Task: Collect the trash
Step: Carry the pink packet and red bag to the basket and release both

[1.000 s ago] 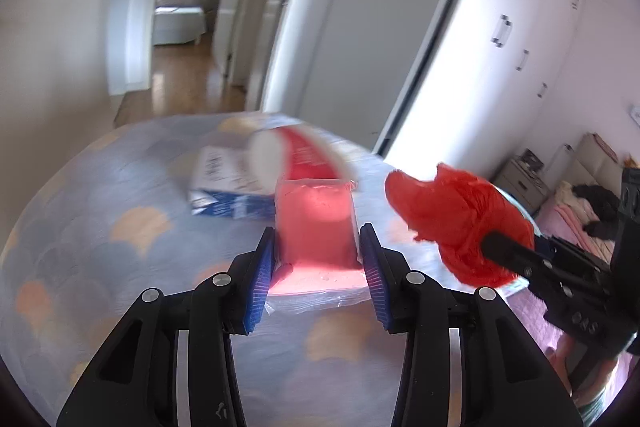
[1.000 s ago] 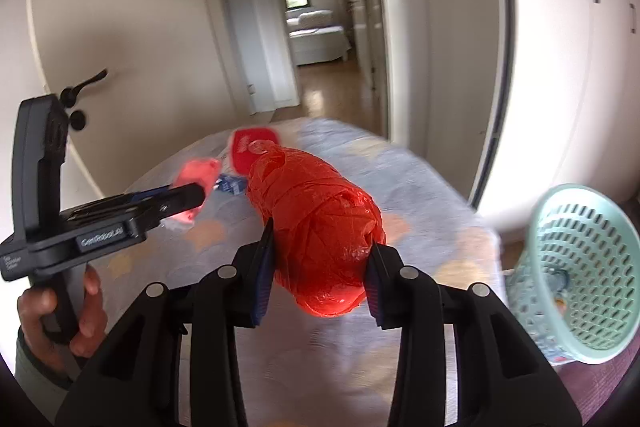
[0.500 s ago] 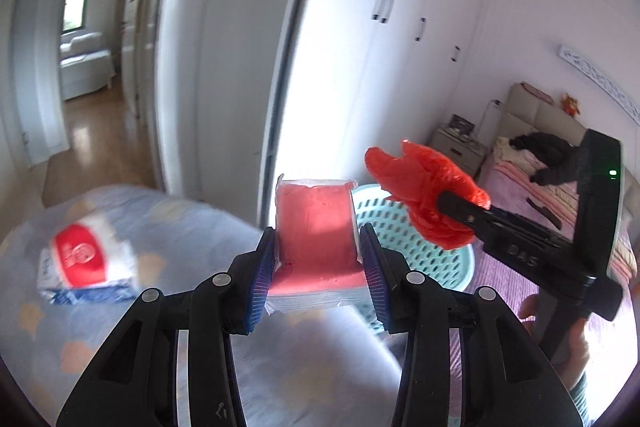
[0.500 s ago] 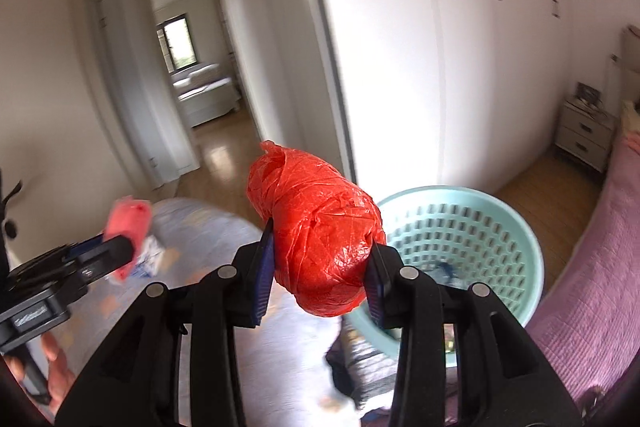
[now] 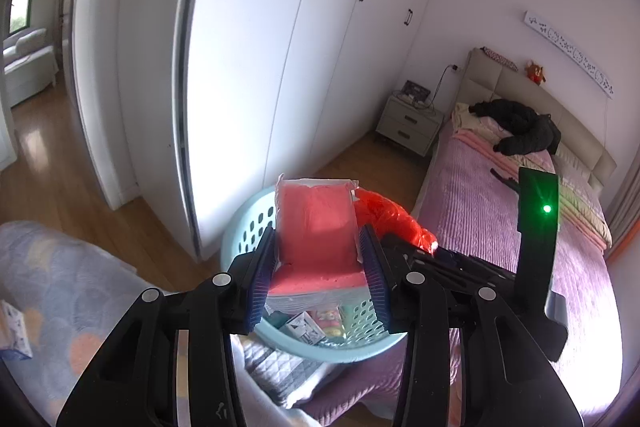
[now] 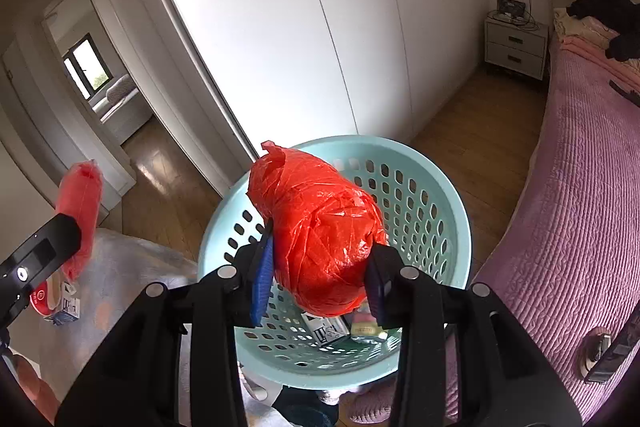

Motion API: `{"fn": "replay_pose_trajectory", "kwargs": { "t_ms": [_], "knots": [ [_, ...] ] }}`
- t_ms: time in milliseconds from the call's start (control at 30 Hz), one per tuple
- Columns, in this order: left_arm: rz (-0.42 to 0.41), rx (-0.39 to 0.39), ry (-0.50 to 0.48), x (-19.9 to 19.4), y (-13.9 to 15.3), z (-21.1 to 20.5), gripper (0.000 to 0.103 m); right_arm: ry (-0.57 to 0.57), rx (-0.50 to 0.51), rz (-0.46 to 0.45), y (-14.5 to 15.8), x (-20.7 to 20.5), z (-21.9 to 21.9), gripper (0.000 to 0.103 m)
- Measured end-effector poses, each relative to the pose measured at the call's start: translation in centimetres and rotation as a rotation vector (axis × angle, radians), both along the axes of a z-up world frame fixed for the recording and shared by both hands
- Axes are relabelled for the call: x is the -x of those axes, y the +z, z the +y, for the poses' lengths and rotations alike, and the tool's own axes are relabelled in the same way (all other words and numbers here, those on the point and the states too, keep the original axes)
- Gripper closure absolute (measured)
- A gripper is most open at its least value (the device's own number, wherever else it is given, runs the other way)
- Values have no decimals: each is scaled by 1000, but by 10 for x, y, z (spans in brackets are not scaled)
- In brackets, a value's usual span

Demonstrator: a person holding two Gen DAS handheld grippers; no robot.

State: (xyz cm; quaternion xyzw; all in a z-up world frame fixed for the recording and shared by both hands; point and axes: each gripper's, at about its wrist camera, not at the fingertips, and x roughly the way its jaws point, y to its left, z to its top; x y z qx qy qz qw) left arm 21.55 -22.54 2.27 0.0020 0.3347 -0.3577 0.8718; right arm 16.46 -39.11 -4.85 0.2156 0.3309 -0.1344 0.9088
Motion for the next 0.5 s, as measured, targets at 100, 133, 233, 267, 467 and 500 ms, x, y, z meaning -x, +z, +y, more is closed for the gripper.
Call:
{"fn": "replay_pose_trajectory", "kwargs": {
  "t_ms": [100, 133, 233, 267, 467, 500],
  "knots": [
    [25, -8, 0, -15, -12, -12, 62, -23, -9, 29, -9, -6, -6, 64],
    [36, -10, 1, -20, -16, -16, 62, -26, -17, 33, -11, -8, -9, 64],
    [68, -13, 12, -34, -25, -23, 62, -52, -18, 51, -17, -10, -17, 62],
    [74, -12, 14, -37, -28, -24, 62, -53, -23, 57, -20, -11, -20, 61],
    [69, -32, 50, -42, -39, -30, 37, -42, -34, 69, -24, -15, -28, 44],
    [64, -24, 54, -42, -40, -28, 36, -42, -30, 66, -21, -14, -25, 44]
  ]
}}
